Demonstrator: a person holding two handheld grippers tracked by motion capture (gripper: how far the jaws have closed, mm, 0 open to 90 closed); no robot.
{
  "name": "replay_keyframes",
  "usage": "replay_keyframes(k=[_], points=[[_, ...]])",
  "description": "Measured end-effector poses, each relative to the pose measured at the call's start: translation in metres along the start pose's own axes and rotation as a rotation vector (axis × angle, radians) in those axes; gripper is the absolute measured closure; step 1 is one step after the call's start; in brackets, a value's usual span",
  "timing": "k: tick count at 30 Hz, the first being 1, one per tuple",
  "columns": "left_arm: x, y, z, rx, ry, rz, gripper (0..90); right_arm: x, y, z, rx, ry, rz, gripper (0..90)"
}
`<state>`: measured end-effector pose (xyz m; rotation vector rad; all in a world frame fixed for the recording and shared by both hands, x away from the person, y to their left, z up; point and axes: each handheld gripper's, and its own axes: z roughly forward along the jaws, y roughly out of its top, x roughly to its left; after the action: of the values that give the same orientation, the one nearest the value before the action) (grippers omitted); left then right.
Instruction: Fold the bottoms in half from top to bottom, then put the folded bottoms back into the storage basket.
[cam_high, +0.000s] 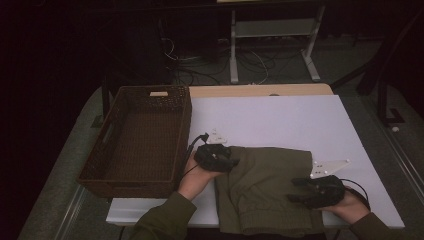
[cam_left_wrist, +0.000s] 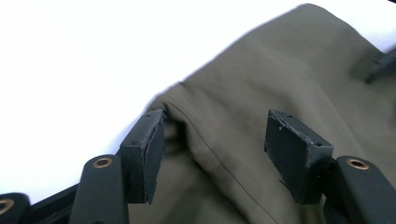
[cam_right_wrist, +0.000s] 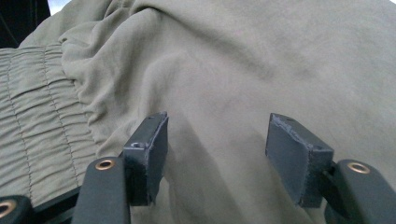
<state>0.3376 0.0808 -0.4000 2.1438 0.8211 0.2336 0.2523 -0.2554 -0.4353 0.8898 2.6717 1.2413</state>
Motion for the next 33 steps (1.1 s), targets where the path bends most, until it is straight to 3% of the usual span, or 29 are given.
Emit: replay_keyframes(k=[8, 14, 24, 33], points=[[0.014, 0.01, 0.019, 0.063, 0.027, -0.023, 38.7, -0.001, -0.001, -0.001, -0.004, -0.002, 0.003, 38.5], [0.021, 0.009, 0.033, 0.136, 0.072, 0.015, 39.1, -0.002, -0.001, -0.001, -0.003, -0.004, 0.003, 38.5], [0.024, -0.001, 0.043, 0.198, 0.055, 0.027, 46.3, -0.001, -0.001, 0.0, -0.001, -0.003, -0.001, 38.5], [0.025, -0.006, 0.046, 0.208, 0.014, 0.025, 57.9, -0.002, -0.001, -0.002, -0.003, -0.006, -0.002, 38.3]])
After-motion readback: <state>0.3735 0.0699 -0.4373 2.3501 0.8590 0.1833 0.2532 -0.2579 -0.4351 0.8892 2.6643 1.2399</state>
